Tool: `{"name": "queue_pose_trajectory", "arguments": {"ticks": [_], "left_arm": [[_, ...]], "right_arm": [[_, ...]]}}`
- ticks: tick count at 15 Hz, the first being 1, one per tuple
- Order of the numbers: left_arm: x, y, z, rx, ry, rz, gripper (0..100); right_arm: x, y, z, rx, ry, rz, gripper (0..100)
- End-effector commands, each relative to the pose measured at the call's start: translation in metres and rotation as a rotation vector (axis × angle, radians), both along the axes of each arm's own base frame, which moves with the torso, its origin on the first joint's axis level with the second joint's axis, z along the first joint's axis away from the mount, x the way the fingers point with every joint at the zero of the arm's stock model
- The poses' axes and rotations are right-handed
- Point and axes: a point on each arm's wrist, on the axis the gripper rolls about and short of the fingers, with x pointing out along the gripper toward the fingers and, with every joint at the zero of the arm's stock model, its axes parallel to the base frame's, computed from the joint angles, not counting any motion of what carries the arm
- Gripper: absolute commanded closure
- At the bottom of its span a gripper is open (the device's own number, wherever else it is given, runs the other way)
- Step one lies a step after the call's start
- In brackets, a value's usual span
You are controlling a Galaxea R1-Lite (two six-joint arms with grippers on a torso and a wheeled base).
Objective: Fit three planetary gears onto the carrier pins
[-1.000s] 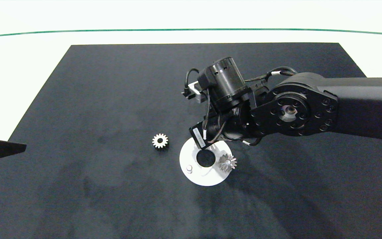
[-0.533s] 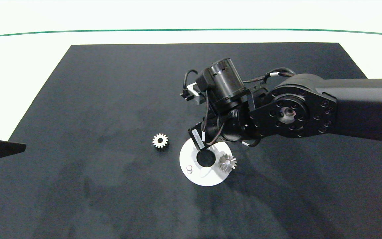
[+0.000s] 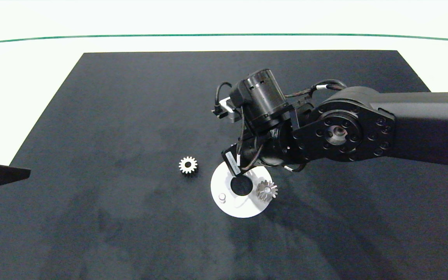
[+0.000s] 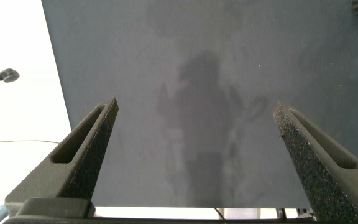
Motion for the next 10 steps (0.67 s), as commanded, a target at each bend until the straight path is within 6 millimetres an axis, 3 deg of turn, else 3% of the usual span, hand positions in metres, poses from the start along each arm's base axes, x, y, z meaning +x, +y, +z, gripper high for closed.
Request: {"name": "queue_pose_trajectory", "arguments": {"ticks": [1, 10], "left_arm": [[-0.0003, 0.0000, -0.0004, 0.001, 0.005, 0.000, 0], [-0.0018, -0.0002, -0.0004, 0.002, 0.003, -0.002, 0]], "right_arm": [[-0.0010, 0.0000, -0.0014, -0.010, 0.008, 0.000, 84], [-0.0021, -0.0002, -0.0021, -0.013, 0.018, -0.003, 84]]}}
